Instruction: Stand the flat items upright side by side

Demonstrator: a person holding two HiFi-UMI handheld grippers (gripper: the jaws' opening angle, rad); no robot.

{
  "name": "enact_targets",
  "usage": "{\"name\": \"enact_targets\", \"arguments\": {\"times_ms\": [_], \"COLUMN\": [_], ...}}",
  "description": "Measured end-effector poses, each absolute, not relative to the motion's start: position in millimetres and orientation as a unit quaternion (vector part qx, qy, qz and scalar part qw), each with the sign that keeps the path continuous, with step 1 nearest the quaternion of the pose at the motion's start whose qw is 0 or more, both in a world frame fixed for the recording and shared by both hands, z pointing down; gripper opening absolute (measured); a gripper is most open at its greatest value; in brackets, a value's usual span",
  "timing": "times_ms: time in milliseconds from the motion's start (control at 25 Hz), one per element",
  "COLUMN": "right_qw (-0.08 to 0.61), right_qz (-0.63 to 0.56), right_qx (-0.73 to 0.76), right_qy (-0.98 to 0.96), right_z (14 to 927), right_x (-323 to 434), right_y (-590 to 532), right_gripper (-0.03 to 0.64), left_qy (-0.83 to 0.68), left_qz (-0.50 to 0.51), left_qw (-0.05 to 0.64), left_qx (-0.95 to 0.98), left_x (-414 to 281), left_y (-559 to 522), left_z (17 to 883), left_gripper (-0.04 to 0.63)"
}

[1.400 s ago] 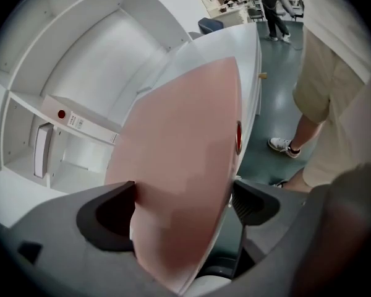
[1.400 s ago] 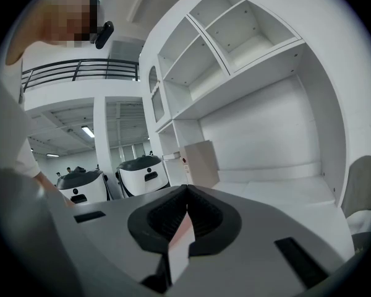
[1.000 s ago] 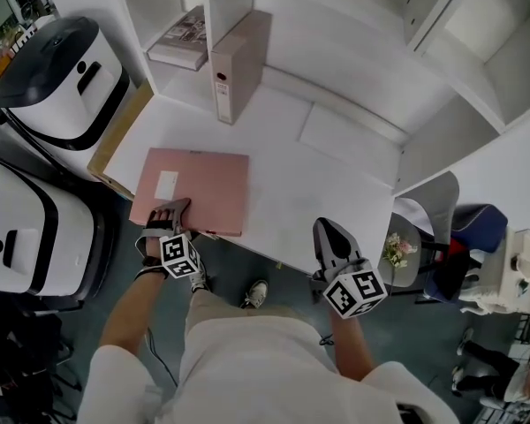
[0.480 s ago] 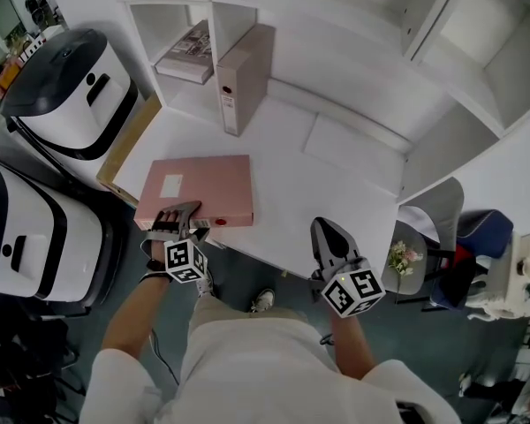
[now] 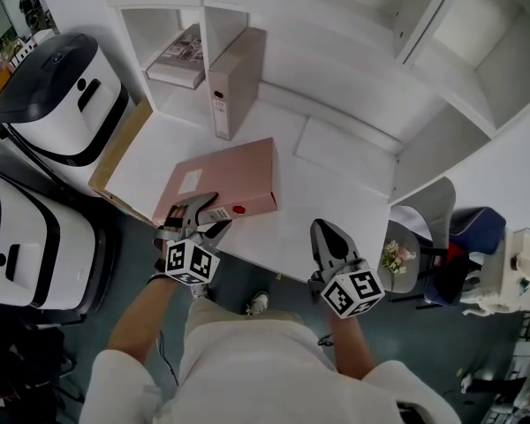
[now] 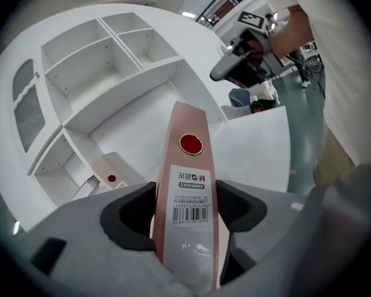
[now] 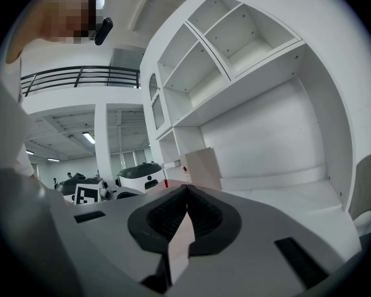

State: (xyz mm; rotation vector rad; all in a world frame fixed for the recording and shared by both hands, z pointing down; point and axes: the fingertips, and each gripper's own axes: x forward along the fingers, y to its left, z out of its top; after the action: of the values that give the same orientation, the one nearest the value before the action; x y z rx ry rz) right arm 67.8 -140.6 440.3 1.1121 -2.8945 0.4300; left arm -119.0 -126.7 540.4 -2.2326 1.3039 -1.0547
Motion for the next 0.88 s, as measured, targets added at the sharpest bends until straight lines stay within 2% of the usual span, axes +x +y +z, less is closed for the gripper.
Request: {"name": "enact_targets", "arguments": {"times_ms": [440, 880], "right_qw": [0.045, 0.100], "right_qz": [0.113, 0.093], "right_qx": [0.410, 0.435], "right_qy": [-0.904, -0.890], "right_z": [429.9, 427.0], "right_x": [100.9, 113.0], "right_y": [-141.8, -153.7], "right_gripper": [0.003, 0.003], "left_qy": [0.489, 0.566], "left_qz": [-0.198, -0.052], "left_qw": [0.174, 0.136], "left_qx": [-0.831, -0.812], "left_x": [-85.8, -126.7], "left_y": [-180.5, -238.0], "left_z": [492.9, 473.5], "left_gripper": [0.305, 0.308]}}
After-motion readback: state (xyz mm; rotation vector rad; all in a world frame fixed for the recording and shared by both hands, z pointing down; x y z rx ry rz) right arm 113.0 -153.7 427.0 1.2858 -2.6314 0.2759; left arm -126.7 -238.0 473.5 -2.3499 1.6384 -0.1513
